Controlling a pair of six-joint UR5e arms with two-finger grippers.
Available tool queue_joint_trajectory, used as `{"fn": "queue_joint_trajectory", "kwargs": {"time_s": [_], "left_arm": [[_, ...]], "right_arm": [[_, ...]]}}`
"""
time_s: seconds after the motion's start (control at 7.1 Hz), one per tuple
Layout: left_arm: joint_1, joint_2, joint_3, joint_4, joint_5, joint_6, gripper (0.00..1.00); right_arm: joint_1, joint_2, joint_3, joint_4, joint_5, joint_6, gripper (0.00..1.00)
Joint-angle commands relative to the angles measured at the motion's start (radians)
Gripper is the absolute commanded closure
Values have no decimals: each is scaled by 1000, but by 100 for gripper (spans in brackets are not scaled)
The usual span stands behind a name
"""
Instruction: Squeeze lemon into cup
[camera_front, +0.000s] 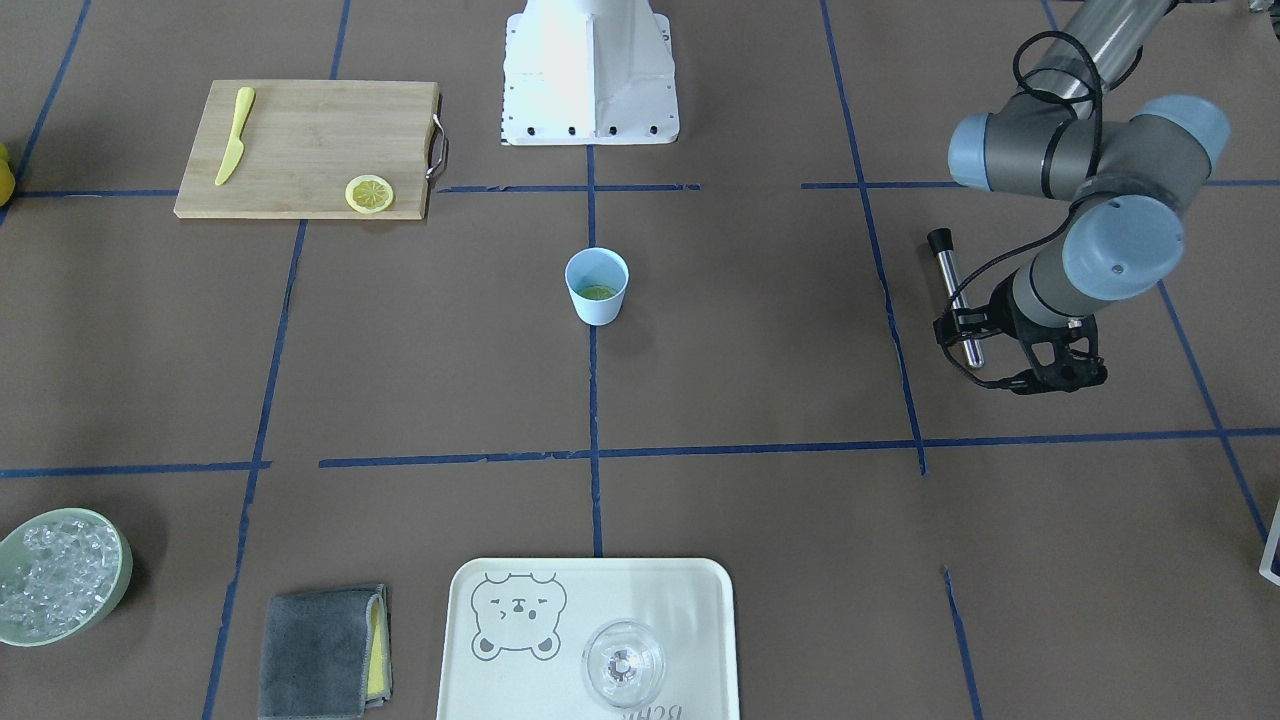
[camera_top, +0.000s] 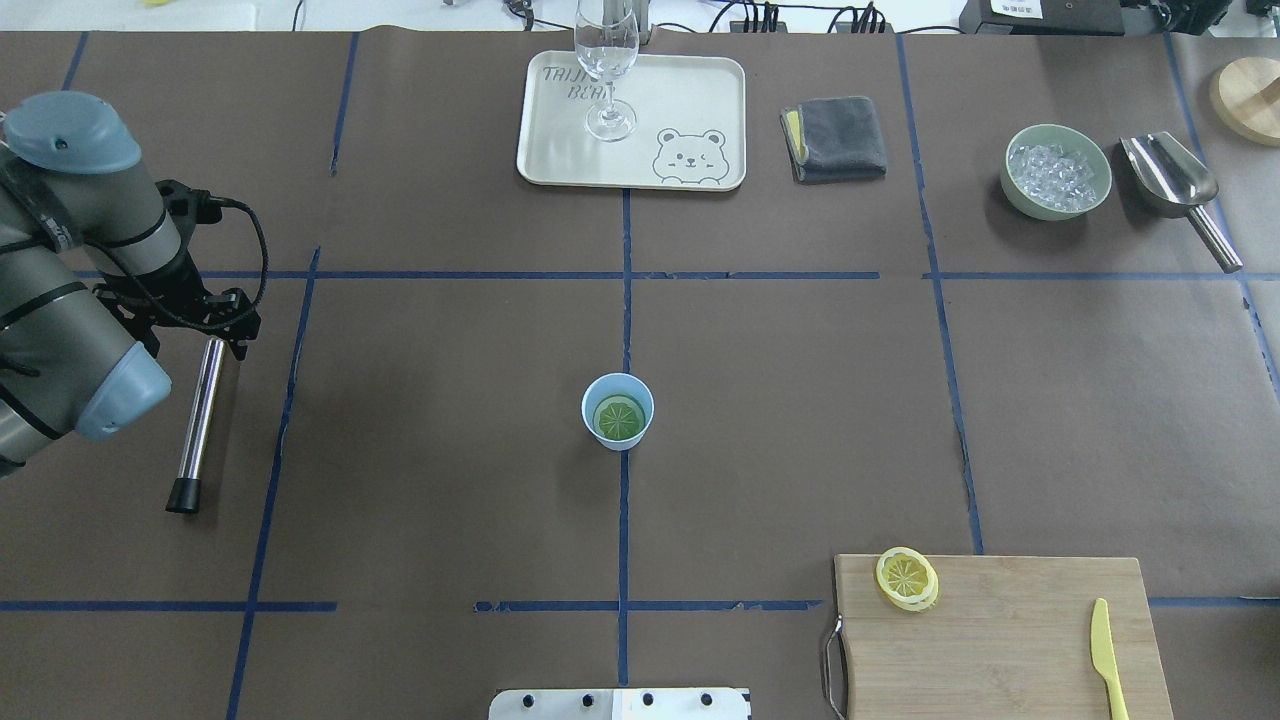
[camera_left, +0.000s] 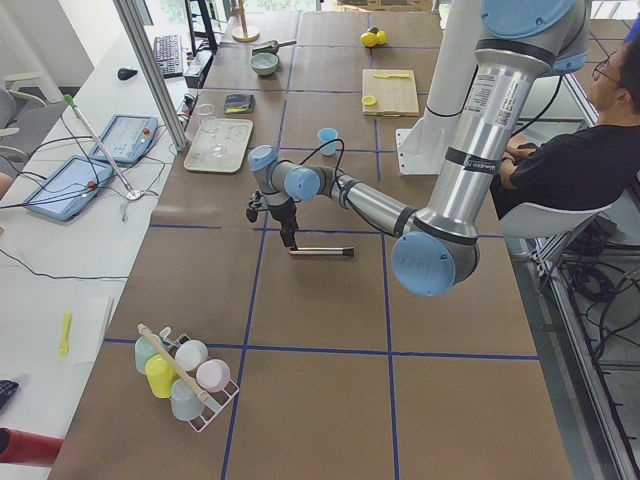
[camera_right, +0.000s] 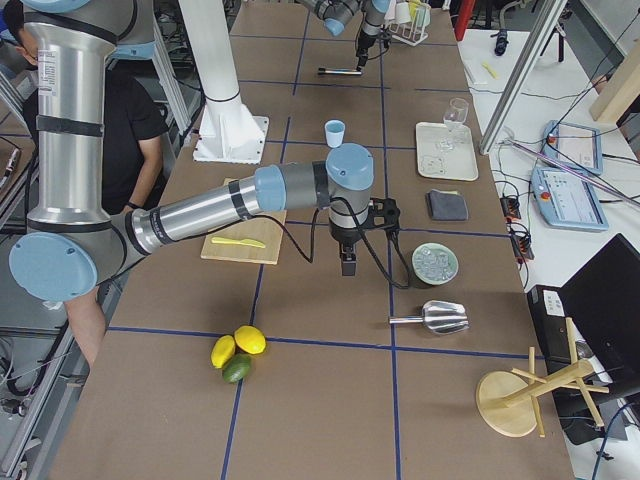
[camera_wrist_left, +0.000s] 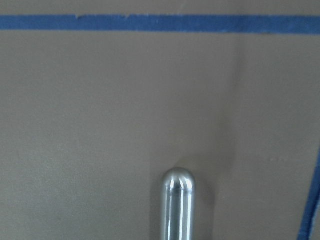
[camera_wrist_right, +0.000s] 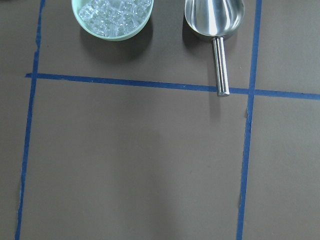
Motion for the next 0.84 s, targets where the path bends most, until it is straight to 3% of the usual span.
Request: {"fn": "queue_joint_trajectory", "kwargs": {"time_s": [0.0, 0.14, 0.7], "left_arm": [[-106, -26, -79, -12, -16, 15, 0], [-177, -17, -128, -15, -14, 122, 0], [-462, 154, -119, -16, -30, 643, 0]], "right_arm": [[0, 0, -16, 0, -1, 0, 0], [0, 0, -25, 0, -1, -3, 0], [23, -18, -79, -2, -6, -5, 0]]}}
